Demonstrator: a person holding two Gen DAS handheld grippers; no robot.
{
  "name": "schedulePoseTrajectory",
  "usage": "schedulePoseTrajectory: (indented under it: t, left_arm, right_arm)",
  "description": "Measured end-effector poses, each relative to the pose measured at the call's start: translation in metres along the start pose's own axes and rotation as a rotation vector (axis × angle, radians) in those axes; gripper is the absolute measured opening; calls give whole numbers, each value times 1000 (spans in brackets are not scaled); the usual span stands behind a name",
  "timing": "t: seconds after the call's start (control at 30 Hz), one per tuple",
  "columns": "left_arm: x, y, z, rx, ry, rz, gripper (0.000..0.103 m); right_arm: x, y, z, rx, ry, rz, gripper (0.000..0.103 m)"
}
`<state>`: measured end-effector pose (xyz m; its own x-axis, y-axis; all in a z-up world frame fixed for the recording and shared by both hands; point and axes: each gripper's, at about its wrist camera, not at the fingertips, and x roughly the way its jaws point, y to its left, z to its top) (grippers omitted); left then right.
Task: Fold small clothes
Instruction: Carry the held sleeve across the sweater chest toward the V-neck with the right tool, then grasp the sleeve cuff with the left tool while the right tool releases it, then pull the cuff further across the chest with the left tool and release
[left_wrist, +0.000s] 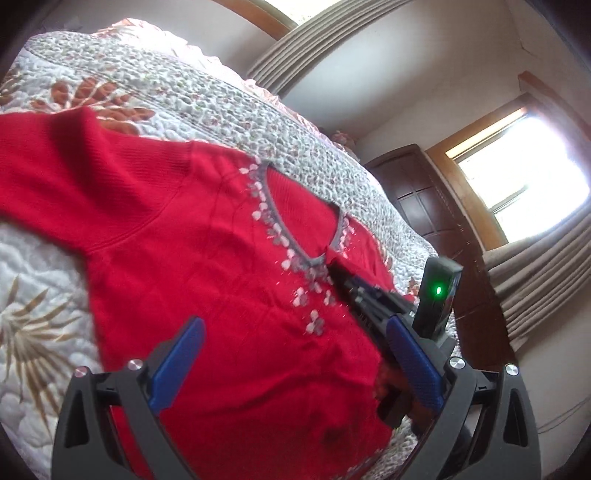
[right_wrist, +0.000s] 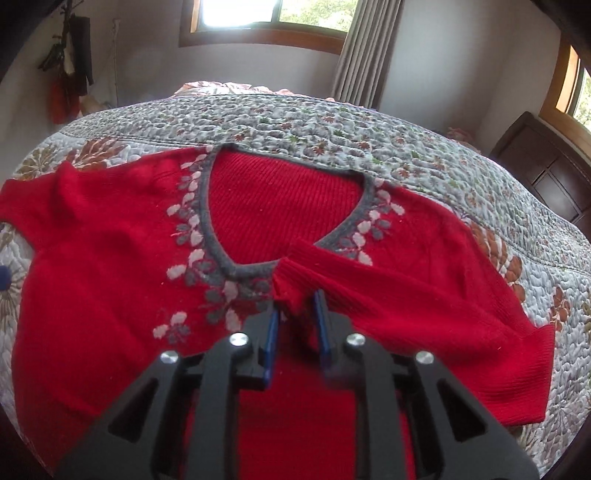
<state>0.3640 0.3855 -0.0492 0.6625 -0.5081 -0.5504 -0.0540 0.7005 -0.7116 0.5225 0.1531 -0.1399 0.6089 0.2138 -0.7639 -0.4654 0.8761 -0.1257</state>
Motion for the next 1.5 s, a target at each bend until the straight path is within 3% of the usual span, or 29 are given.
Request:
schedulePoseTrajectory:
  t: [0.13, 0.17, 0.27, 0.37, 0.47, 0.67, 0.73, 0.77, 0.87, 0.97, 1.07, 1.2, 1.5]
  left_arm:
    - [47, -19, 28, -22, 78, -98, 99]
    - [63, -24, 33, -29, 99, -113, 99]
    - [119, -36, 41, -58, 179, -136, 99]
    - [175, -50, 39, -26, 265, -104, 99]
    - [213, -62, 37, 23, 310, -19, 99]
    - [235, -88, 39, 124, 374, 97, 96]
    - [239, -95, 38, 147, 391, 118, 72]
    - [242, -97, 38, 159, 409, 143, 48]
    - [247, -99, 37, 169, 408, 202, 15]
    - [245, -96, 35, 176, 390, 214, 6]
    - [231, -101, 37, 207, 349, 220, 5]
    - [192, -113, 65, 226, 273, 200, 5]
    - [91, -104, 131, 236, 118, 284, 5]
  right_arm:
    - [-40, -17, -33, 128, -68, 129, 39]
    - [-52, -23, -48, 181, -85, 171, 44]
    - [-88, -26, -99, 268, -126, 280, 44]
    - [-119, -17, -146, 274, -150, 307, 44]
    - [-143, -8, -176, 278, -164, 338, 45]
    - [-166, -6, -201, 347, -192, 415, 49]
    - [-171, -4, -205, 364, -202, 442, 49]
    - [-171, -3, -204, 370, -204, 455, 49]
    - [-177, -2, -207, 390, -216, 480, 50]
    - [-180, -1, -211, 404, -211, 495, 51]
    - [-180, 1, -217, 406, -197, 499, 52]
    - [-181, 7, -220, 402, -183, 508, 52]
    - [-182, 21, -222, 394, -165, 539, 52]
